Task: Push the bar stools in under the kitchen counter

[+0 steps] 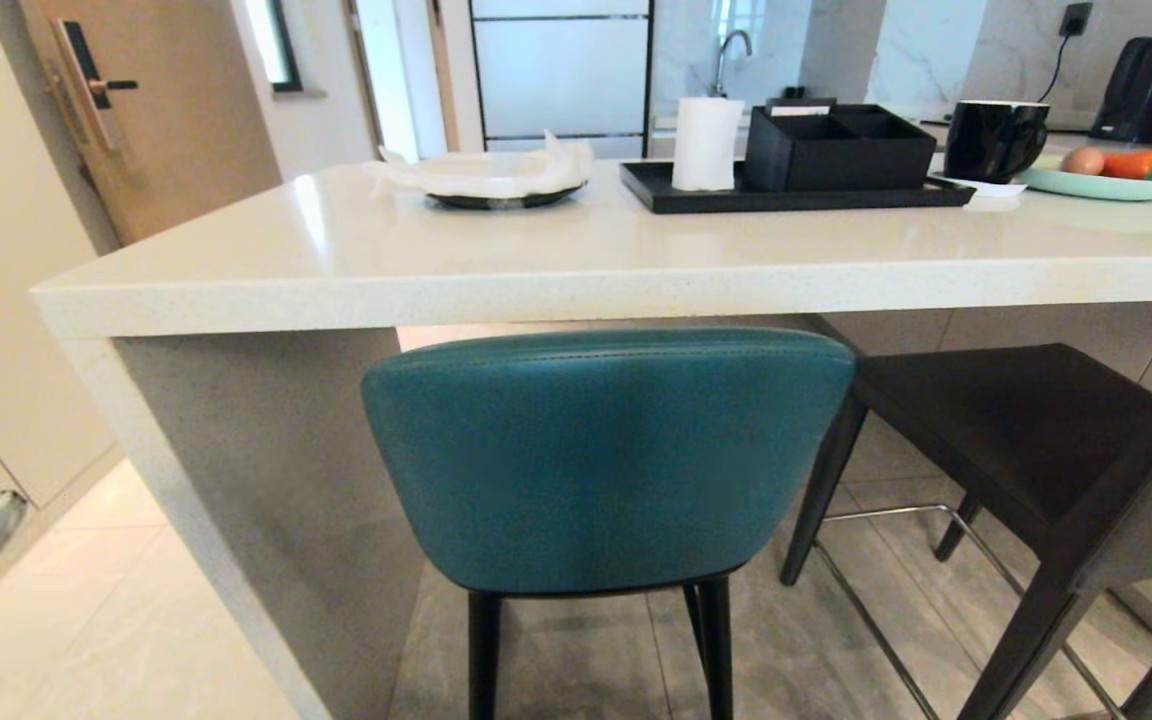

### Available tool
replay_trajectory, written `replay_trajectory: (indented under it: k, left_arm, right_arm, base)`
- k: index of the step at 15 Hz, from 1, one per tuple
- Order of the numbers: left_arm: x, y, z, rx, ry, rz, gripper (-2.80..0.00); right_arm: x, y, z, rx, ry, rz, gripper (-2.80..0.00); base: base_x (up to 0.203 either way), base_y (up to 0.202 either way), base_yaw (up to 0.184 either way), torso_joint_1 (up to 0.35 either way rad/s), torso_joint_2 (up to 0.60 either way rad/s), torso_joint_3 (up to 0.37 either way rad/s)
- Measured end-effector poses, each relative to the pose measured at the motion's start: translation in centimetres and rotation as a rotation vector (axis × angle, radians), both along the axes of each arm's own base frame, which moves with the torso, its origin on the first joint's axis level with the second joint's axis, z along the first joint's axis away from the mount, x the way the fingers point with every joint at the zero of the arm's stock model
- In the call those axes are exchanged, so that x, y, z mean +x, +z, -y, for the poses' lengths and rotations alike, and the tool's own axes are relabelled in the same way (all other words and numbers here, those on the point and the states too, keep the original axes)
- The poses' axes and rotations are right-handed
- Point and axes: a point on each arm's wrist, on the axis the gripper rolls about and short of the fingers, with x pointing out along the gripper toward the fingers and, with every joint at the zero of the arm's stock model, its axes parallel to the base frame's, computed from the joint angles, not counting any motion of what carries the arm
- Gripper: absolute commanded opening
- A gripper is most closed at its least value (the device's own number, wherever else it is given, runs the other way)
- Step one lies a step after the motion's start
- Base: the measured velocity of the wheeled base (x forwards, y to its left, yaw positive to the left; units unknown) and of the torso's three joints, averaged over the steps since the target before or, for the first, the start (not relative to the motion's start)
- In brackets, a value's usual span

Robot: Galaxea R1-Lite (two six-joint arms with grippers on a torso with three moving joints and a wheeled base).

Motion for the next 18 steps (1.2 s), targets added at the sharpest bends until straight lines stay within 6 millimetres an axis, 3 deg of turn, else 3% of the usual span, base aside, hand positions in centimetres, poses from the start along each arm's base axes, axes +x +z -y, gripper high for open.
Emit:
replay_trajectory:
  k: [4,8,10,13,15,18]
  left_arm:
    - [-6.1,1.3,-1.4,-0.01,0.075,0.014,-2.8]
    - [-9.0,2.2,-1.7,-0.032,0.235,0.101,-2.8]
    - [-9.9,0.8,-1.5,-0.001,0.193,0.112,-2.8]
    - [-11.3,-2.8,-1.2,0.04,0.111,0.027,-2.8]
    - [-11.2,-5.4,-1.1,0.056,0.093,-0.079,-2.8]
    - [-10.2,-7.7,-1.0,0.073,0.063,-0.096,-2.8]
  right_arm:
    - [-5.3,-0.2,0.8,-0.001,-0.062,0.0,-2.8]
    - [-9.0,-1.0,0.9,-0.002,-0.106,0.021,-2.8]
    - [-10.2,-1.8,0.9,-0.002,-0.117,0.044,-2.8]
    - [-11.3,-4.3,0.7,-0.004,-0.068,0.036,-2.8]
    - [-11.5,-5.5,0.5,0.02,0.023,0.022,-2.8]
    - [-10.4,-8.0,0.2,0.005,0.15,-0.049,-2.8]
  base:
    - [0.0,0.0,0.0,0.0,0.0,0.0]
    - [0.0,0.0,0.0,0.0,0.0,0.0]
    - [0.0,0.0,0.0,0.0,0.0,0.0]
    - [0.0,0.0,0.0,0.0,0.0,0.0]
    - [0.0,0.0,0.0,0.0,0.0,0.0]
    - [0.0,0.0,0.0,0.0,0.0,0.0]
